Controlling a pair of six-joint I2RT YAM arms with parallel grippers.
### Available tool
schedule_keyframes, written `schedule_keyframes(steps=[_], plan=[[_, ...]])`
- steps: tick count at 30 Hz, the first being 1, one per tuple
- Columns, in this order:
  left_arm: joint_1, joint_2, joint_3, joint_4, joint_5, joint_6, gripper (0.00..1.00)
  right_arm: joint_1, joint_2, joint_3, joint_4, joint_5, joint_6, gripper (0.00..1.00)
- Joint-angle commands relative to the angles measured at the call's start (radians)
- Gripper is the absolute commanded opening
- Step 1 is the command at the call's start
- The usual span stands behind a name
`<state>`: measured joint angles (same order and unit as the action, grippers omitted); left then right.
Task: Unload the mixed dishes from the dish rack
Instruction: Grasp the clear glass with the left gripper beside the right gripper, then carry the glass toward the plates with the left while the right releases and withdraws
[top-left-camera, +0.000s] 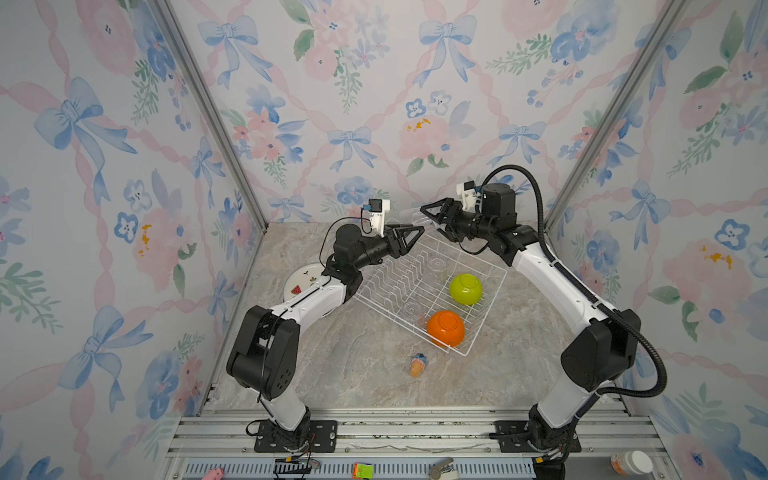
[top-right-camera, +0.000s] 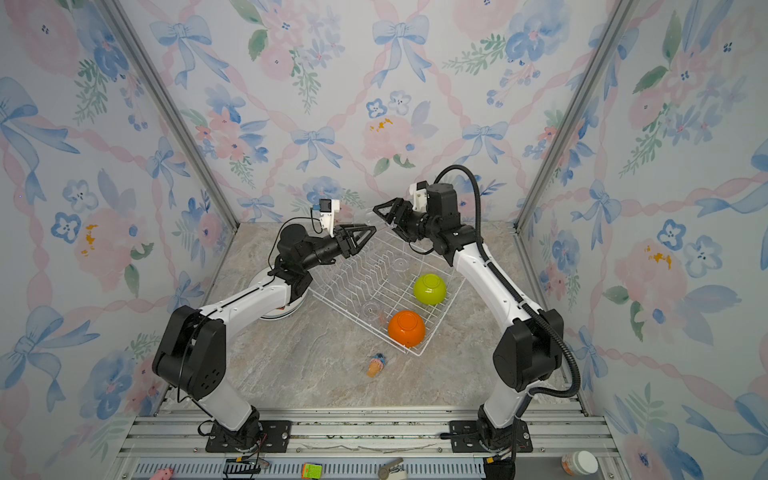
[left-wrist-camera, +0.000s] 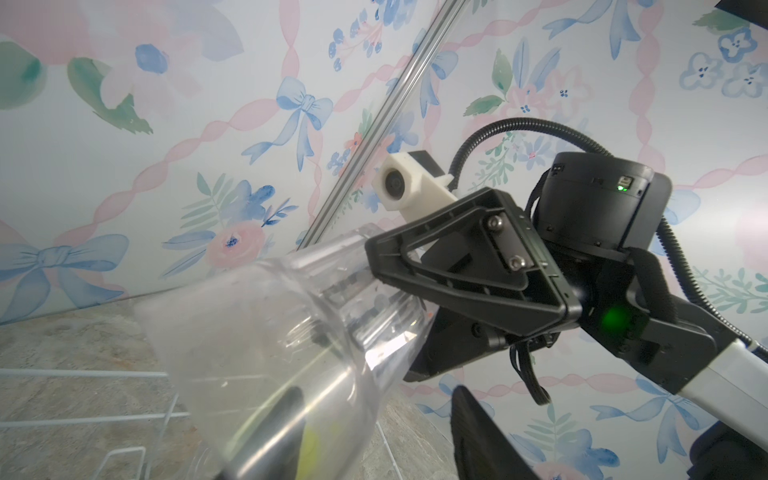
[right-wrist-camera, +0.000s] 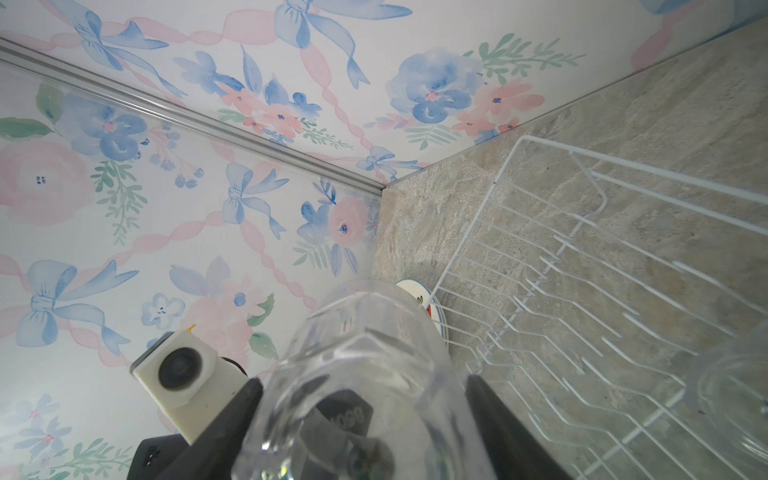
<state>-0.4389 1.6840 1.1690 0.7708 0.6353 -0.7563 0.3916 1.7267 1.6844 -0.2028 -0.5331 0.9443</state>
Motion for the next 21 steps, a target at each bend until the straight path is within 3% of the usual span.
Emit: schedule_keyframes(steps=[1, 6, 8, 10, 11, 21], plan=[[-0.011, 0.032, 0.032, 0.129, 0.068, -0.053, 0.53, 0.016, 0.01, -0.006, 0.052, -0.029, 0.013, 0.58], [-0.011, 0.045, 0.034, 0.166, 0.056, -0.077, 0.4, 0.017, 0.014, -0.013, 0.053, -0.032, 0.018, 0.58], [-0.01, 0.042, 0.026, 0.166, 0.032, -0.073, 0.28, 0.016, 0.013, -0.023, 0.059, -0.032, 0.02, 0.59], [-0.006, 0.036, 0.01, 0.165, -0.008, -0.075, 0.04, 0.016, 0.009, -0.032, 0.069, -0.031, 0.026, 0.59], [-0.004, 0.035, 0.001, 0.166, -0.028, -0.08, 0.0, 0.016, 0.009, -0.037, 0.073, -0.031, 0.029, 0.6], [0.031, 0.036, -0.033, 0.161, -0.057, -0.108, 0.0, -0.016, -0.033, -0.103, 0.101, -0.026, 0.027, 0.9]])
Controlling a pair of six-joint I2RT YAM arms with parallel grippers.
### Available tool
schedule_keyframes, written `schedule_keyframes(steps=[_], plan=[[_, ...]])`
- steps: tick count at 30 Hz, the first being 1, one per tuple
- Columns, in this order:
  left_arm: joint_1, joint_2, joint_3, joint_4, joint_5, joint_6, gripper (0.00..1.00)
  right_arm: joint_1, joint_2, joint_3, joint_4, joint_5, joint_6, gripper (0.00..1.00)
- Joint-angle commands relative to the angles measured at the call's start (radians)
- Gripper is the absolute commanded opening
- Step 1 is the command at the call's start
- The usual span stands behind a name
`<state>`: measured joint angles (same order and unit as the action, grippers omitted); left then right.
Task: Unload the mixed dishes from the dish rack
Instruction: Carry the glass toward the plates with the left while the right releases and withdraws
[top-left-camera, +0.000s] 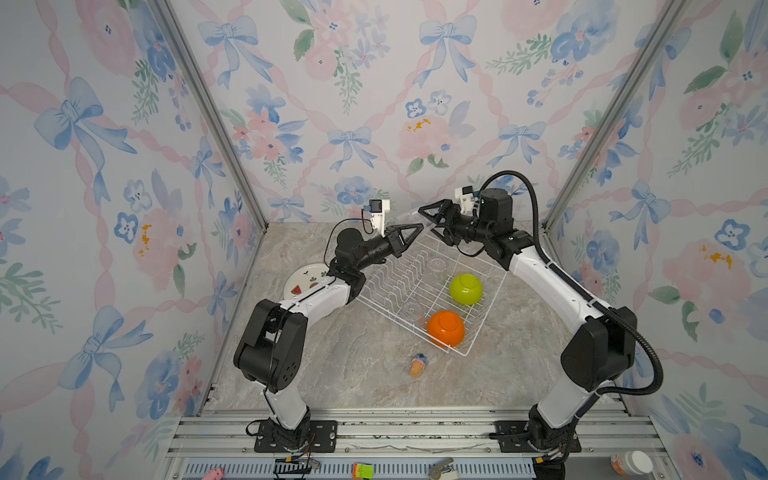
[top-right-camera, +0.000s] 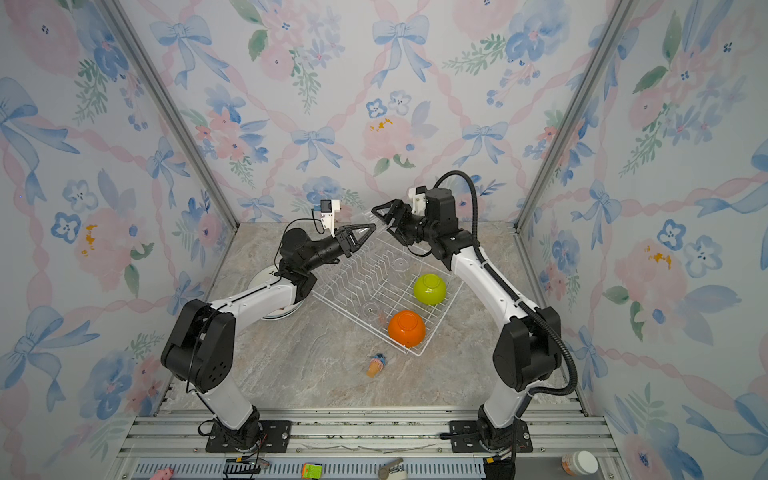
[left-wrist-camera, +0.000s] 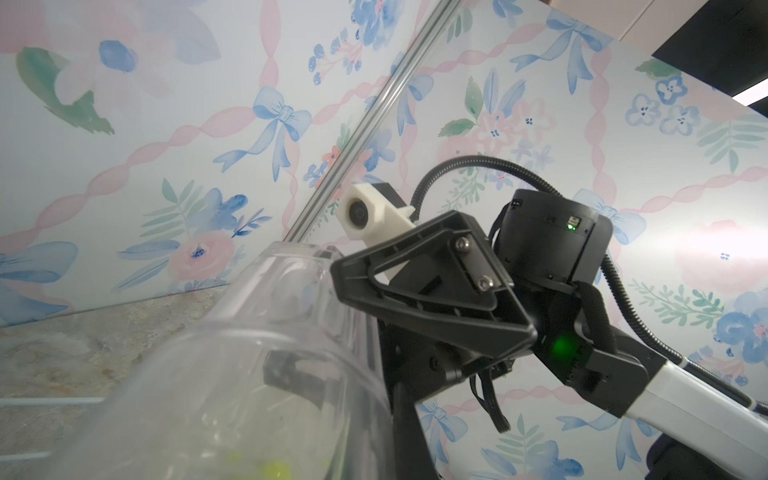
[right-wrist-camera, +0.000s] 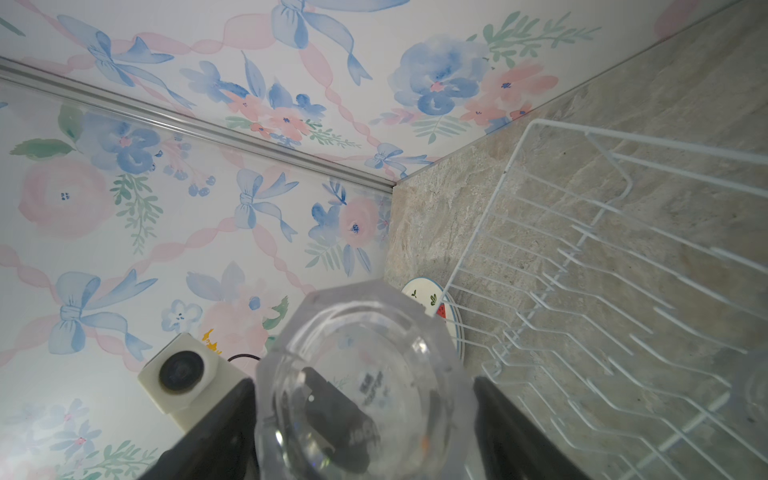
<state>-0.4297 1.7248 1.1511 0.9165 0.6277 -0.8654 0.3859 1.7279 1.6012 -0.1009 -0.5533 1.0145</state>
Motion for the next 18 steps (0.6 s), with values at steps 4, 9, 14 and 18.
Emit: schedule_keyframes(steps=[4, 9, 14, 18], plan=[[0.025, -0.039, -0.006, -0.1, -0.098, 0.053, 0.0, -0.033, -0.045, -0.034, -0.033, -0.009, -0.066, 0.99], [0.048, -0.071, -0.001, -0.252, -0.164, 0.122, 0.0, -0.084, -0.068, -0.106, -0.025, -0.012, -0.076, 0.97], [0.115, -0.108, 0.011, -0.43, -0.268, 0.117, 0.0, -0.102, -0.121, -0.139, -0.083, 0.037, -0.151, 0.97], [0.185, -0.157, 0.024, -0.623, -0.354, 0.132, 0.0, -0.108, -0.131, -0.148, -0.162, 0.098, -0.241, 0.97]])
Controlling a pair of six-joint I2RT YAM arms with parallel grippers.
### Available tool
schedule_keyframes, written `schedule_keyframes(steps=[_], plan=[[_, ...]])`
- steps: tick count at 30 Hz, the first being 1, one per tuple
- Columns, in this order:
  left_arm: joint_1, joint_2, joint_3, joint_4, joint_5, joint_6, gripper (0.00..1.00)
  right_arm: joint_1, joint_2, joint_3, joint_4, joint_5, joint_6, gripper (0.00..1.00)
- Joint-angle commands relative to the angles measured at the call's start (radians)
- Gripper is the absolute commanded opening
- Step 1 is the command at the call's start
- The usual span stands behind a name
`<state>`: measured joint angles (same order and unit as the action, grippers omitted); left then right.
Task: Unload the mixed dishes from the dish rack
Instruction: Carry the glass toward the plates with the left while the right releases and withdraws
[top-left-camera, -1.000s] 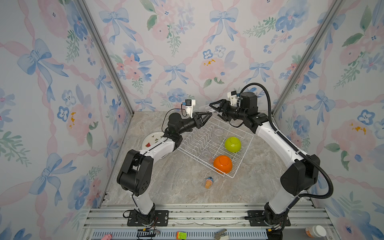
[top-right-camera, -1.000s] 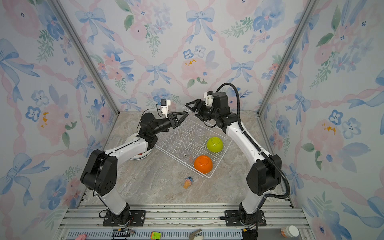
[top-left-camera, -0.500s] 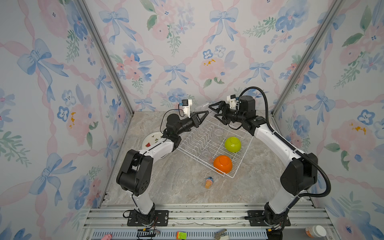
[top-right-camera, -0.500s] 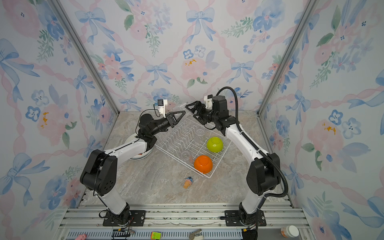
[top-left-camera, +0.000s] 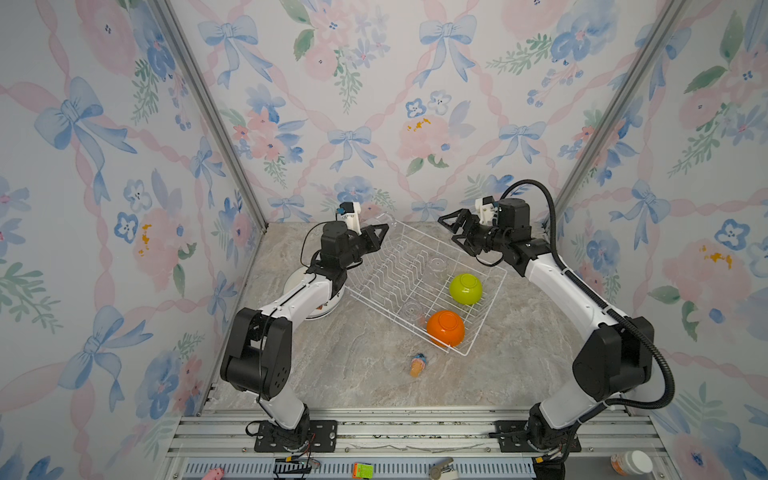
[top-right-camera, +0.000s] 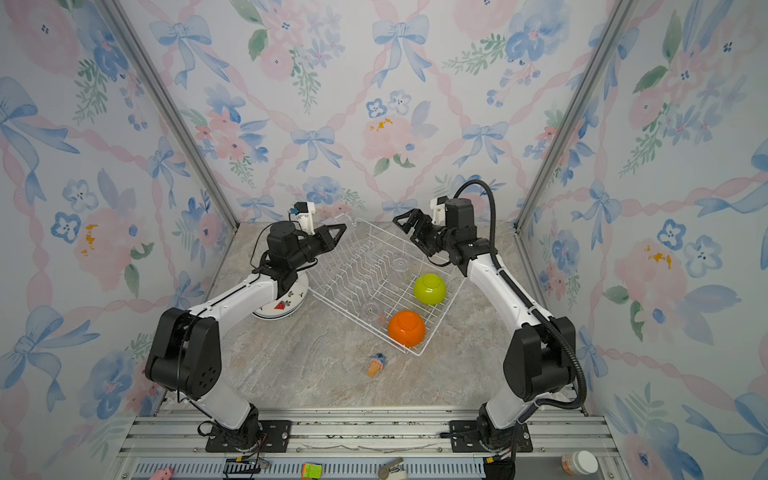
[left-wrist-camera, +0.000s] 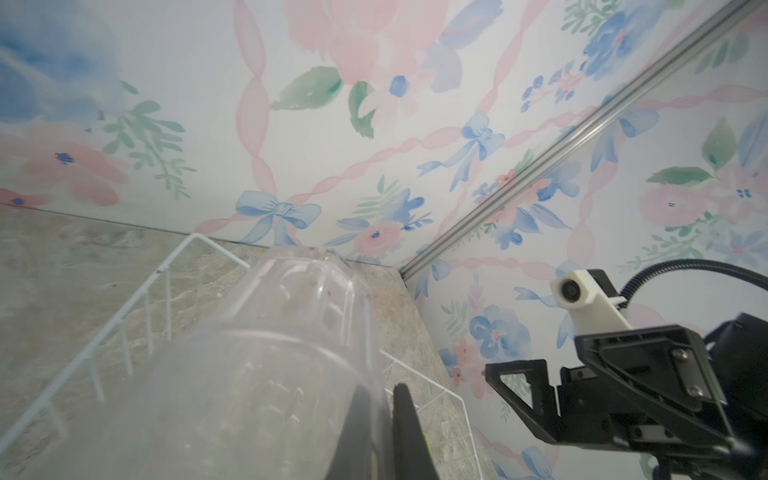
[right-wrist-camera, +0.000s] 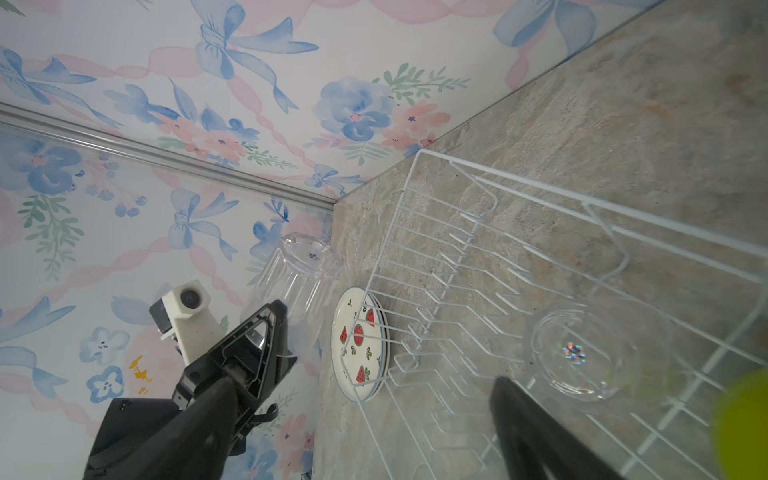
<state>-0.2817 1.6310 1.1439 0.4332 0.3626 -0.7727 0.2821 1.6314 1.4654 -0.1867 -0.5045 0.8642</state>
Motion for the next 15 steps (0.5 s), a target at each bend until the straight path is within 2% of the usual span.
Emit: schedule_keyframes(steps=[1, 6, 10, 15], plan=[[0.055, -0.079, 0.039, -0.207, -0.13, 0.054, 0.0, -0.006, -0.033, -0.014, -0.092, 0.065, -0.114, 0.97], [0.137, -0.096, 0.163, -0.599, -0.364, 0.167, 0.0, -0.016, -0.022, -0.027, -0.125, 0.11, -0.183, 0.97], [0.248, -0.118, 0.166, -0.711, -0.397, 0.159, 0.0, -0.023, -0.015, -0.035, -0.148, 0.136, -0.248, 0.97], [0.35, -0.088, 0.222, -0.872, -0.507, 0.224, 0.0, -0.029, -0.028, -0.051, -0.21, 0.218, -0.362, 0.97]])
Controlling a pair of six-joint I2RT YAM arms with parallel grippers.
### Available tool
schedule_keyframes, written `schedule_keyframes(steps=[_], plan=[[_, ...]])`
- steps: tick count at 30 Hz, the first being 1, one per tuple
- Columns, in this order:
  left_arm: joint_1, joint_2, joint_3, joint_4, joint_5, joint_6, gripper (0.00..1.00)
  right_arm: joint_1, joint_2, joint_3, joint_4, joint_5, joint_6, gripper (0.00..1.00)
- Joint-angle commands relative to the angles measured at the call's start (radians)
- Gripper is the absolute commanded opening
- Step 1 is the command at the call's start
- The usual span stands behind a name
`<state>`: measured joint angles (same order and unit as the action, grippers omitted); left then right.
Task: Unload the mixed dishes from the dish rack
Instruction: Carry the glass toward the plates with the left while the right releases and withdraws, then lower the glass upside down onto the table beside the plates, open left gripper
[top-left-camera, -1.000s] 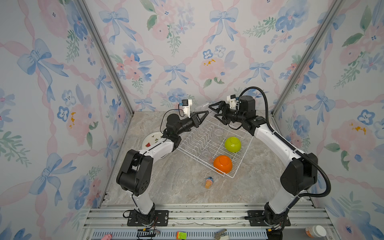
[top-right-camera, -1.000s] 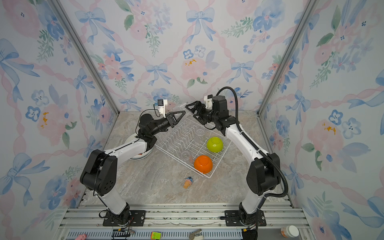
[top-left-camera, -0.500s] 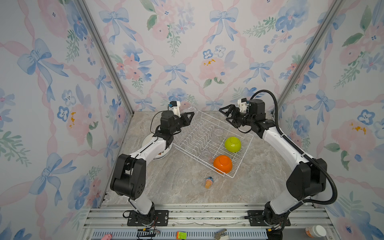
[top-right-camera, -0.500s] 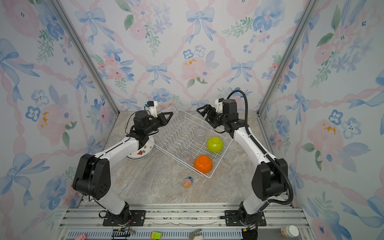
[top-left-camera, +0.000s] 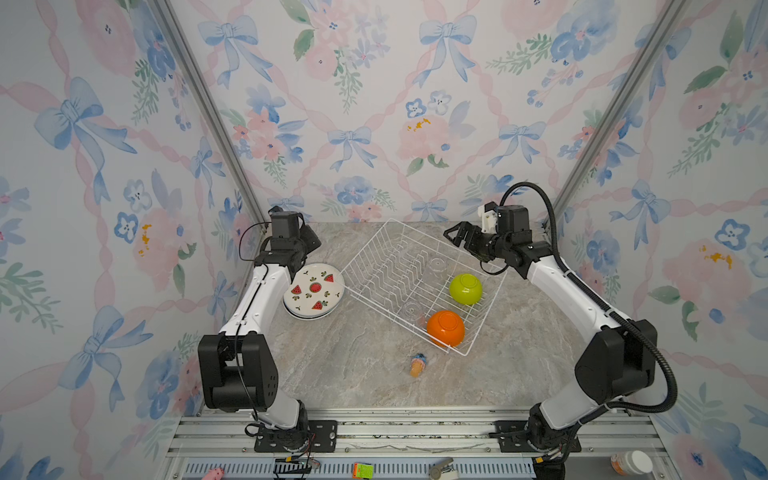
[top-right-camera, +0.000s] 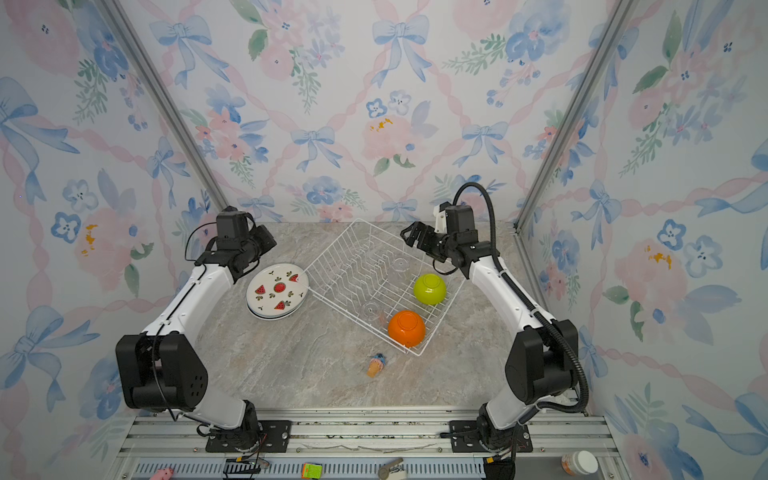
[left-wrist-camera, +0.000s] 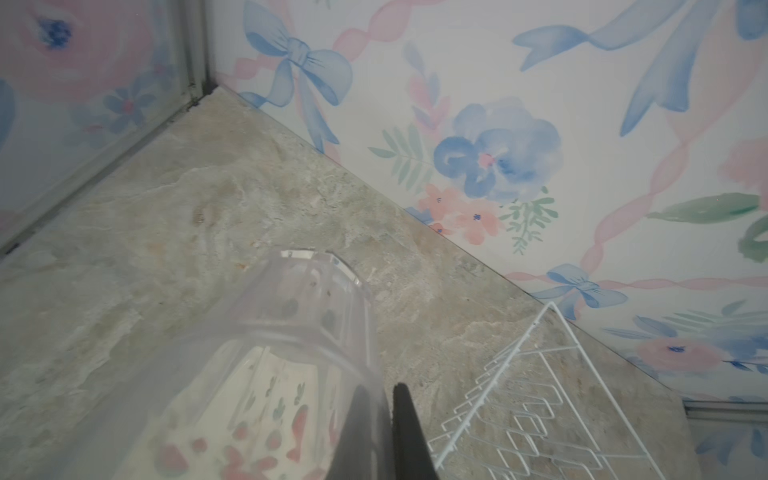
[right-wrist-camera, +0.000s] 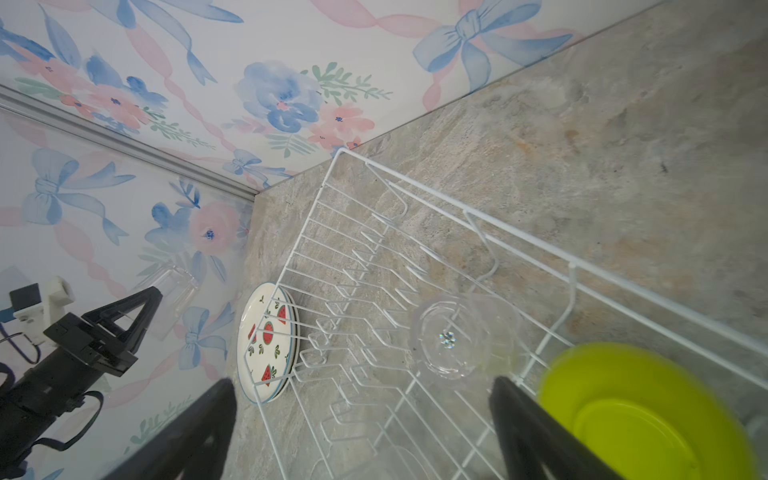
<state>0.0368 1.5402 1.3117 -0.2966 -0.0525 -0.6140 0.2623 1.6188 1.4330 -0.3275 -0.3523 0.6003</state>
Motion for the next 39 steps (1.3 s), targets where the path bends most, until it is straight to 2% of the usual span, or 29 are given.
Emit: schedule_keyframes(steps=[1, 6, 12, 19, 22, 35, 36, 37, 39], plan=[[0.055, 0.018, 0.069, -0.169, -0.097, 0.07, 0.0, -0.008, -0.02, -0.019, -0.088, 0.082, -0.12, 0.97], [0.145, 0.077, 0.083, -0.207, -0.17, 0.089, 0.0, -0.008, -0.033, -0.031, -0.16, 0.137, -0.194, 0.97], [0.225, 0.21, 0.167, -0.289, -0.059, 0.116, 0.0, -0.008, -0.048, -0.059, -0.184, 0.192, -0.222, 0.97], [0.226, 0.357, 0.298, -0.395, -0.001, 0.171, 0.0, -0.002, -0.057, -0.094, -0.188, 0.205, -0.226, 0.97], [0.228, 0.388, 0.308, -0.401, 0.029, 0.176, 0.0, 0.003, -0.048, -0.098, -0.188, 0.201, -0.219, 0.97], [0.228, 0.462, 0.344, -0.437, 0.032, 0.209, 0.0, 0.024, -0.023, -0.075, -0.208, 0.205, -0.233, 0.97], [0.228, 0.463, 0.345, -0.437, 0.035, 0.209, 0.02, 0.026, -0.021, -0.074, -0.211, 0.206, -0.234, 0.97], [0.227, 0.465, 0.349, -0.436, 0.036, 0.209, 0.1, 0.026, -0.02, -0.075, -0.21, 0.205, -0.235, 0.97], [0.227, 0.468, 0.356, -0.44, 0.048, 0.216, 0.13, 0.028, -0.02, -0.078, -0.208, 0.205, -0.232, 0.97]])
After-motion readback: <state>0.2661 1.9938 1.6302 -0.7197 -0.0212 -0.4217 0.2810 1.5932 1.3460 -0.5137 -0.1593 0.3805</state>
